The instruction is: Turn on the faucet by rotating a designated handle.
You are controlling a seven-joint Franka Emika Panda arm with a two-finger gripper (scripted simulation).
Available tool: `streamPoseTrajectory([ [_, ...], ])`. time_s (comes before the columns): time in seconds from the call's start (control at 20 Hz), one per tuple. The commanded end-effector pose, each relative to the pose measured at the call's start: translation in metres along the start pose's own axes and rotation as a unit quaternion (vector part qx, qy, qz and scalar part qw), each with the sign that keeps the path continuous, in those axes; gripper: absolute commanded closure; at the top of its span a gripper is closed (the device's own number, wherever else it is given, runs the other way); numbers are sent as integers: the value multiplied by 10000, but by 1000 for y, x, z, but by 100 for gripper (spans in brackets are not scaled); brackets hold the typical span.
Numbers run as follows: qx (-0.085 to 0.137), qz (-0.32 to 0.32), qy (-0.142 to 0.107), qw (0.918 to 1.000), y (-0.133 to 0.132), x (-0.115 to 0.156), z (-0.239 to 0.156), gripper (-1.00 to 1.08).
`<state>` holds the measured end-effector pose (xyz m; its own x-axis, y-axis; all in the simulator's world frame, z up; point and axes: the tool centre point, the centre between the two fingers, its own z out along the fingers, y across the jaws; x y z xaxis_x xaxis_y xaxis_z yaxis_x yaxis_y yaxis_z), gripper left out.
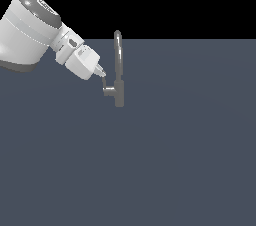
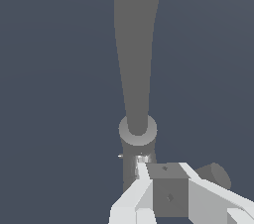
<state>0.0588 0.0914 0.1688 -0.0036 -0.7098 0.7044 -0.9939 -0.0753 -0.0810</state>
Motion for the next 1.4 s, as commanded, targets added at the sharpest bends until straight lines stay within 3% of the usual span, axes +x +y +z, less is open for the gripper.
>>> streamPoseTrajectory([
  [0.0, -80, -33, 15, 10000, 13, -5, 7, 108],
  [0.5, -100, -20, 17, 9999, 41, -10, 14, 108],
  [0.55, 14, -36, 1, 10000, 34, -11, 3, 108],
  [1.15, -103, -18, 17, 9999, 70, -42, 48, 108],
  [1.2, -103, -18, 17, 9999, 70, -42, 48, 108],
  [1.25, 57, -19, -3, 10000, 59, -40, 30, 108],
  [1.35, 27, -18, 0, 10000, 59, -47, 40, 108],
])
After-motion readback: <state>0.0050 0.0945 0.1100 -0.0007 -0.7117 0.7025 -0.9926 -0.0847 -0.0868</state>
